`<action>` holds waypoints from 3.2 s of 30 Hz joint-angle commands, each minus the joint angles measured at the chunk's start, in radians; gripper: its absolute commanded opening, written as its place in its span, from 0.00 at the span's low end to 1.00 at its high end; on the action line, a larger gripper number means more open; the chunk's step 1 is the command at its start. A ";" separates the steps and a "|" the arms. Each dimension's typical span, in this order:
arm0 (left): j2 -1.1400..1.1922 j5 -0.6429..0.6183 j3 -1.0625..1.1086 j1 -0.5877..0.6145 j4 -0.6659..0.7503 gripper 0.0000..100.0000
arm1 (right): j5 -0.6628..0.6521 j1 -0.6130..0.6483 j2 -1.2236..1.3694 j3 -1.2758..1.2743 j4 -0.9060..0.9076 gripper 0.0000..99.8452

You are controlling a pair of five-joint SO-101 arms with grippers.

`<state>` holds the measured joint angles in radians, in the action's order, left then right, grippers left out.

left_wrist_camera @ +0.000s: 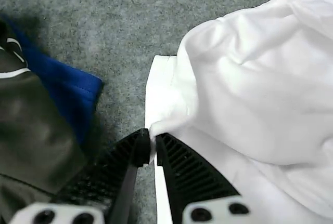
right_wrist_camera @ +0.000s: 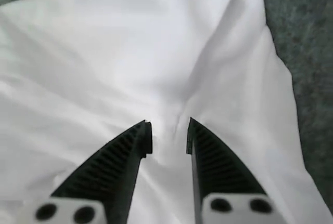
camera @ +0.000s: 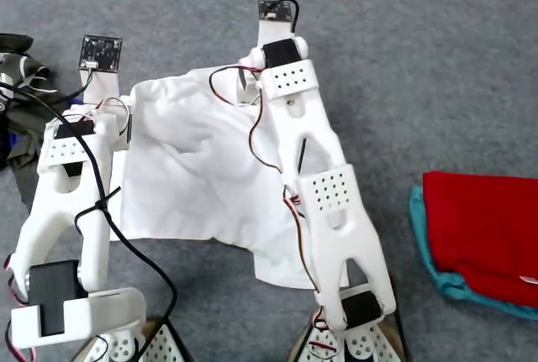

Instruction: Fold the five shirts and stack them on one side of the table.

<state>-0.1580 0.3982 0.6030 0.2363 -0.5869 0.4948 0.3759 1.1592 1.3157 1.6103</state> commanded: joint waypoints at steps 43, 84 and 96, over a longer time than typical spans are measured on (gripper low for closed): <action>-0.001 -0.006 -0.040 -0.002 -0.008 0.02 | -0.049 -0.030 0.107 0.323 0.160 0.01; -0.010 -0.006 -0.032 0.006 -0.009 0.02 | -0.081 -0.002 0.142 0.292 0.169 0.01; -0.008 -0.005 -0.083 0.003 -0.008 0.02 | -0.086 -0.004 0.131 0.294 0.172 0.03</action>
<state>-0.1550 0.3982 0.5800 0.2363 -0.5930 0.4196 0.3682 1.3096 1.6026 1.7637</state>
